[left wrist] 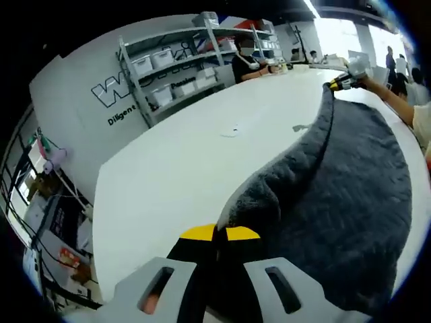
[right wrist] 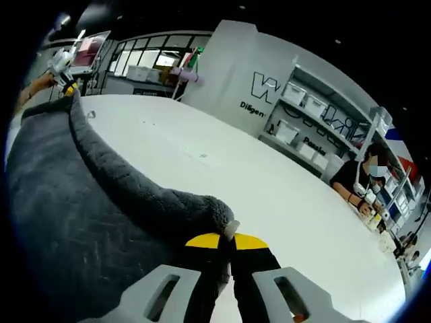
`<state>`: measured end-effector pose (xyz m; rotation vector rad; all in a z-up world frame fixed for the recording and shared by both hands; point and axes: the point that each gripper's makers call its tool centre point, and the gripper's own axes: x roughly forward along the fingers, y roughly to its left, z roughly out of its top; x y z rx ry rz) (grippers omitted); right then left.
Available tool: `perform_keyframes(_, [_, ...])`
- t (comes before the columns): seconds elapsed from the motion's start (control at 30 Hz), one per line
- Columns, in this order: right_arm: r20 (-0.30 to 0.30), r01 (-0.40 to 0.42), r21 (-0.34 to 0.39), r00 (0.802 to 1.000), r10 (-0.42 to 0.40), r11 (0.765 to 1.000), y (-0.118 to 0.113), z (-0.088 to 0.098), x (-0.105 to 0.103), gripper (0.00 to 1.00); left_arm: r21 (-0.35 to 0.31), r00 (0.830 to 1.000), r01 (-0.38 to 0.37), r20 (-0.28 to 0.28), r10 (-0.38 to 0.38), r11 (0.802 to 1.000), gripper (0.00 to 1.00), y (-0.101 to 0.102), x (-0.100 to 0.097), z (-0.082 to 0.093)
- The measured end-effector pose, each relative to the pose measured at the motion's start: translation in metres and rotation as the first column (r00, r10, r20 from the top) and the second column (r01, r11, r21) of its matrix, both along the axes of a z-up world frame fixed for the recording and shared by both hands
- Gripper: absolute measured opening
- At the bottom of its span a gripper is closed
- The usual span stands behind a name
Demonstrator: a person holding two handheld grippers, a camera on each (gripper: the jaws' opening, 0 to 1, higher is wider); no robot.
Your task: Fold the towel on the table until its edges align and the towel forms a compact rectangular stack.
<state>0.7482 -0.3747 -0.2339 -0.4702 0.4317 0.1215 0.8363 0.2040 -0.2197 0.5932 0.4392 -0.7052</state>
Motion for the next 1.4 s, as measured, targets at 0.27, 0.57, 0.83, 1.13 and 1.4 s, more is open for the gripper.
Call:
perform_keyframes(0.27, [-0.005,0.018,-0.054,1.0,-0.018,0.998,-0.001,-0.013,0.025,0.0,0.068,0.995,-0.069,0.073,0.064,0.995,0.02,0.007,0.028,-0.013])
perform_keyframes(0.57, [0.002,0.013,-0.083,1.0,-0.012,0.996,-0.002,-0.017,0.05,0.0,0.064,0.99,-0.132,0.067,0.127,0.989,0.02,0.013,0.05,-0.031])
perform_keyframes(0.83, [-0.012,0.005,-0.123,1.0,-0.007,0.992,0.003,-0.027,0.068,0.02,0.132,0.985,-0.158,0.097,0.145,0.979,0.02,0.02,0.065,-0.042])
perform_keyframes(1.13, [0.001,0.037,-0.135,0.999,-0.037,0.99,-0.008,-0.022,0.065,0.3,0.065,0.979,-0.186,0.09,0.18,0.98,0.16,0.022,0.064,-0.036])
perform_keyframes(1.4, [0.009,0.036,-0.134,0.999,-0.035,0.99,-0.007,-0.011,0.052,0.44,-0.188,0.97,-0.223,0.058,0.238,0.956,0.41,0.025,0.056,-0.006])
